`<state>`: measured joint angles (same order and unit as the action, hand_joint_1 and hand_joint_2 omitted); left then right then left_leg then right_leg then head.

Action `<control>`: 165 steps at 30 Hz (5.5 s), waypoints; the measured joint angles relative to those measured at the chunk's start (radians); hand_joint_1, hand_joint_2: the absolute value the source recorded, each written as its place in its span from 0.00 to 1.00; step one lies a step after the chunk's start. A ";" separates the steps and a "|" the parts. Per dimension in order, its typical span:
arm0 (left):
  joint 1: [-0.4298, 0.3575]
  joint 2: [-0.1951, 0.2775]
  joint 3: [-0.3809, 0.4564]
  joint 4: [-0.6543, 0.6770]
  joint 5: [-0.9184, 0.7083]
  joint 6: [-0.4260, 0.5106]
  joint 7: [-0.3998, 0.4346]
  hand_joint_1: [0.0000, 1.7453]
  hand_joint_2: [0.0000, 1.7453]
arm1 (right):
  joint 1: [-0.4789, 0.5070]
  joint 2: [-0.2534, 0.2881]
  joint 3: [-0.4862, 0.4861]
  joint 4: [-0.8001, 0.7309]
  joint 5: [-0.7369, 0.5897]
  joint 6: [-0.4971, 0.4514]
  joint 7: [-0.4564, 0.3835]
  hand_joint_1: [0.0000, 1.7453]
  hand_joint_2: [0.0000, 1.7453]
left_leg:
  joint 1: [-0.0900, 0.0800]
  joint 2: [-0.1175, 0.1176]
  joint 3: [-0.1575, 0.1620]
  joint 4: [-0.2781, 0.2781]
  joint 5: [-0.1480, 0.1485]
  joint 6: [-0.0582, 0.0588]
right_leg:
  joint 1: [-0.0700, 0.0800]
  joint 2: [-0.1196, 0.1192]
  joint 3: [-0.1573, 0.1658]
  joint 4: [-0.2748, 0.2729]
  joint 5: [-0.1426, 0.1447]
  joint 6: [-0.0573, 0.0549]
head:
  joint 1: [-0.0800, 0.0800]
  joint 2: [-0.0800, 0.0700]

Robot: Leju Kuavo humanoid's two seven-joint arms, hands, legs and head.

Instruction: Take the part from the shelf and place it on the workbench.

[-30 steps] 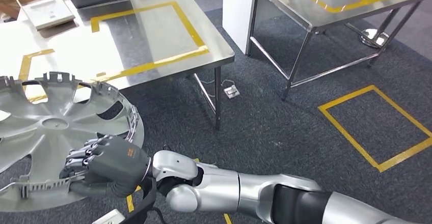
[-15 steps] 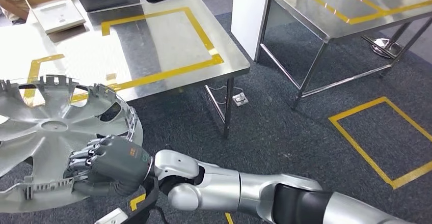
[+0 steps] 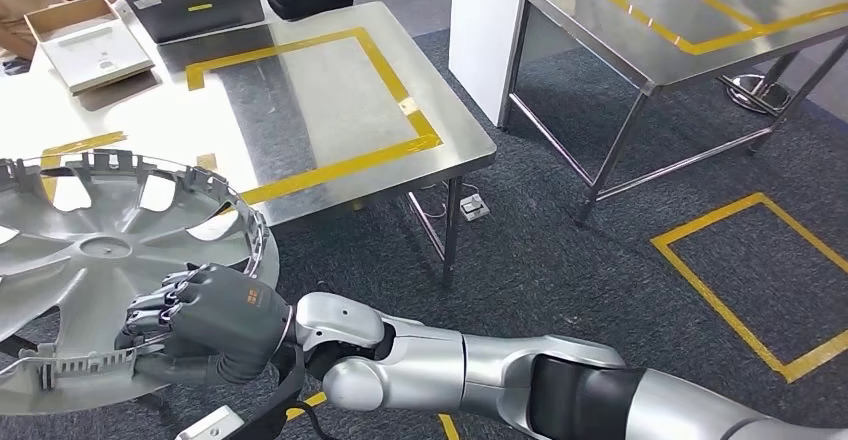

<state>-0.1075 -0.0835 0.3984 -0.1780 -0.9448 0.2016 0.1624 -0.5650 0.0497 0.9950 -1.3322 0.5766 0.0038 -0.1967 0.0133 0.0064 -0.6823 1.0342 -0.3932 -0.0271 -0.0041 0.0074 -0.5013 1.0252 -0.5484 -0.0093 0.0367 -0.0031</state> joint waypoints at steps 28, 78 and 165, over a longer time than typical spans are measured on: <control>-0.016 -0.004 0.001 -0.001 -0.041 -0.039 -0.005 0.00 1.00 | -0.089 0.039 -0.086 0.302 -0.084 0.012 0.057 1.00 1.00 | -0.002 -0.012 -0.009 0.066 -0.072 -0.012 | 0.006 0.006 -0.010 -0.012 0.031 -0.029 | -0.002 0.000; -0.038 -0.004 0.008 -0.001 -0.062 -0.028 0.043 0.00 0.00 | -0.228 -0.002 -0.407 0.255 -0.180 -0.138 -0.019 0.00 0.00 | 0.032 -0.001 0.007 -0.012 0.030 -0.039 | -0.037 0.004 -0.086 0.046 0.042 0.031 | 0.035 0.000; 0.039 0.002 0.126 -0.004 -0.040 0.014 -0.043 0.00 0.00 | 0.535 -0.028 -1.214 1.148 -0.494 0.104 0.456 0.00 1.00 | -0.018 0.005 0.068 -0.012 -0.045 0.046 | -0.014 -0.011 -0.075 0.159 0.028 0.044 | 0.031 0.000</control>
<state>-0.0690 -0.0815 0.5241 -0.1824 -0.9846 0.2156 0.1197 -0.0296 0.0221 -0.2194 -0.1846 0.0821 0.1075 0.2595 -0.0042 0.0111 -0.6143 1.0222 -0.4380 0.0189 -0.0183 -0.0038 -0.5768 1.1847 -0.5204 0.0346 0.0681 -0.0031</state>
